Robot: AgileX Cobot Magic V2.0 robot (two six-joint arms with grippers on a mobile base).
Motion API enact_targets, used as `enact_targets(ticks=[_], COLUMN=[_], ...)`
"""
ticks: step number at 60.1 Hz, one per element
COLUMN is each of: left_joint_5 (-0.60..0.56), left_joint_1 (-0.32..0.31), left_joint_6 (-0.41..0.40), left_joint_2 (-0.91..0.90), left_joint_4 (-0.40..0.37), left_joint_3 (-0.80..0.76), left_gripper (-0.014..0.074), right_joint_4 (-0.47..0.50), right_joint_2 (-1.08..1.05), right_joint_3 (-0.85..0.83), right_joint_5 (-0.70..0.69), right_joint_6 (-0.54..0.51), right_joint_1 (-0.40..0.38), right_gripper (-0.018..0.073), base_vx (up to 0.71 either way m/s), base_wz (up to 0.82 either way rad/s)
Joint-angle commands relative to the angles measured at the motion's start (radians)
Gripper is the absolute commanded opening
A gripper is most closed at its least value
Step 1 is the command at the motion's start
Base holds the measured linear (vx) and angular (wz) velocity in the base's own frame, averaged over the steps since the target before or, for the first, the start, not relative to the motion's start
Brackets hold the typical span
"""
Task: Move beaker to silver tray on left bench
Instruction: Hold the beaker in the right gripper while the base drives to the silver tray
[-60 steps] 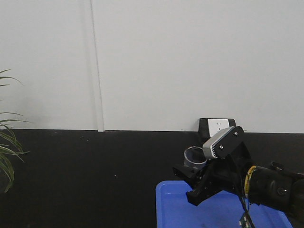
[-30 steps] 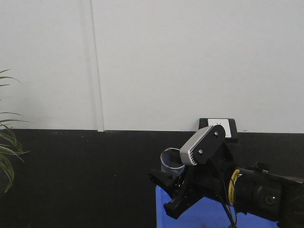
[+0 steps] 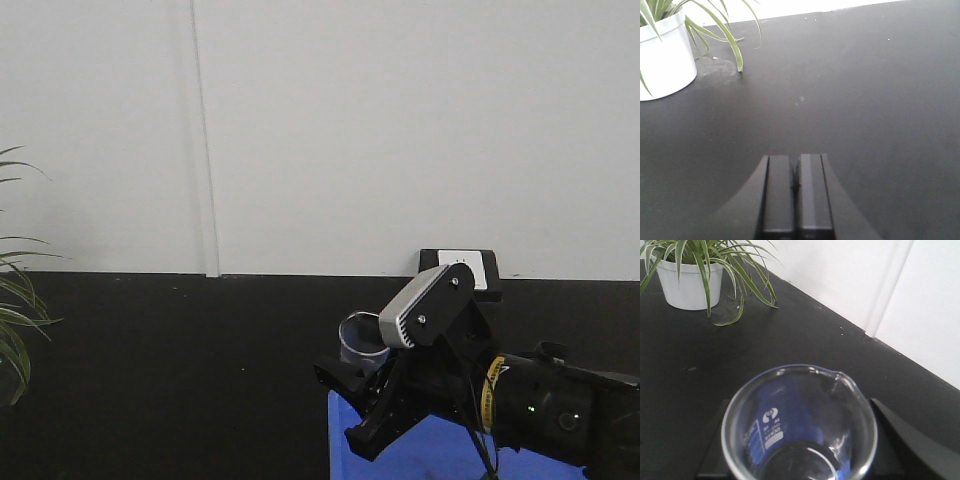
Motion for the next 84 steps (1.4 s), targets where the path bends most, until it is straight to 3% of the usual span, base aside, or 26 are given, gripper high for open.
enact_targets(ticks=[1,35,84], left_joint_5=[-0.081,-0.081,-0.081], left_joint_1=[-0.005,-0.005,-0.005], left_joint_6=[-0.002,-0.002,-0.002], left_joint_2=[-0.007,-0.007,-0.007], left_joint_4=[-0.003,-0.003,-0.003], left_joint_3=[0.02,0.02,0.02], left_gripper=[0.0001,0.0001,0.0001], right_joint_4=[0.026,0.026,0.026], right_joint_2=[-0.04,-0.04,-0.04], right_joint_3=[-0.027,-0.027,-0.027], right_joint_5=[-0.034,-0.034,-0.031], right_joint_6=[0.004,0.004,0.004], right_joint_1=[-0.001,-0.001,-0.001], right_gripper=[-0.0011,-0.0011,-0.0011], base_vx=[0.0,-0.06,-0.24], base_wz=[0.0,0.0,-0.04])
